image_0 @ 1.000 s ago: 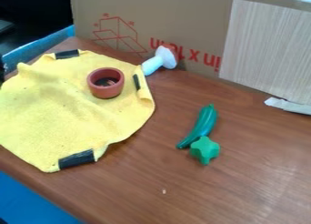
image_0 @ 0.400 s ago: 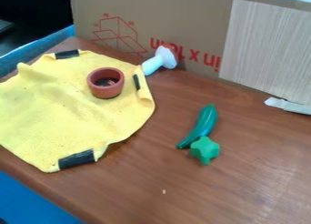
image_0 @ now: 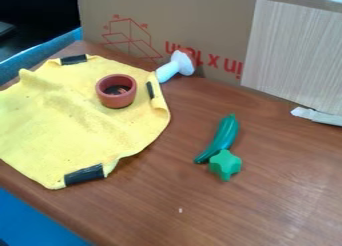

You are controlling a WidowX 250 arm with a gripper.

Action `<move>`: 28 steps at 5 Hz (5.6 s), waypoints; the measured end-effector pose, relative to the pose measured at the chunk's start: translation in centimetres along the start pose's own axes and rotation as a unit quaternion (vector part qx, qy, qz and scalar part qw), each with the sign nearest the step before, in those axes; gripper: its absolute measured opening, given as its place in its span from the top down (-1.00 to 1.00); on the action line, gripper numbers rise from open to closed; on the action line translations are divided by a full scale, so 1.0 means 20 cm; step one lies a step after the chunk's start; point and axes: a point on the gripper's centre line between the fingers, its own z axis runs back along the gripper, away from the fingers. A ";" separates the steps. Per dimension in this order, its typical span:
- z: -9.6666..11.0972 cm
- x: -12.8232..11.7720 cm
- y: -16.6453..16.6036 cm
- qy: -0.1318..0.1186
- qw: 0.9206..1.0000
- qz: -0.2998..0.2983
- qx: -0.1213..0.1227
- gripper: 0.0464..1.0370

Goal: Fold the cloth from bottom left to the top right

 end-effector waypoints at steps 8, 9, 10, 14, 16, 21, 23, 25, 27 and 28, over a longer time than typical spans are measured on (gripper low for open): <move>0.05 -0.04 0.03 -0.015 0.998 0.026 -0.049 0.21; 0.07 -0.07 0.01 -0.018 0.998 0.013 -0.058 -0.40; 0.05 -0.07 0.00 -0.025 0.999 0.008 -0.038 -0.89; -0.08 -0.06 0.01 -0.023 1.000 0.014 -0.004 -0.33; 0.01 -0.11 -0.06 0.006 0.997 -0.002 -0.079 0.73; 0.24 -0.19 -0.90 0.052 0.990 -0.028 -0.127 0.99; 0.27 -0.13 -1.23 0.045 0.991 -0.021 -0.127 0.99; 0.16 -0.14 -1.38 0.048 0.993 -0.027 -0.106 0.99; 0.04 -0.24 -1.42 0.043 0.993 -0.069 -0.085 0.67; 0.01 -0.27 -1.40 0.047 0.992 -0.081 -0.079 0.15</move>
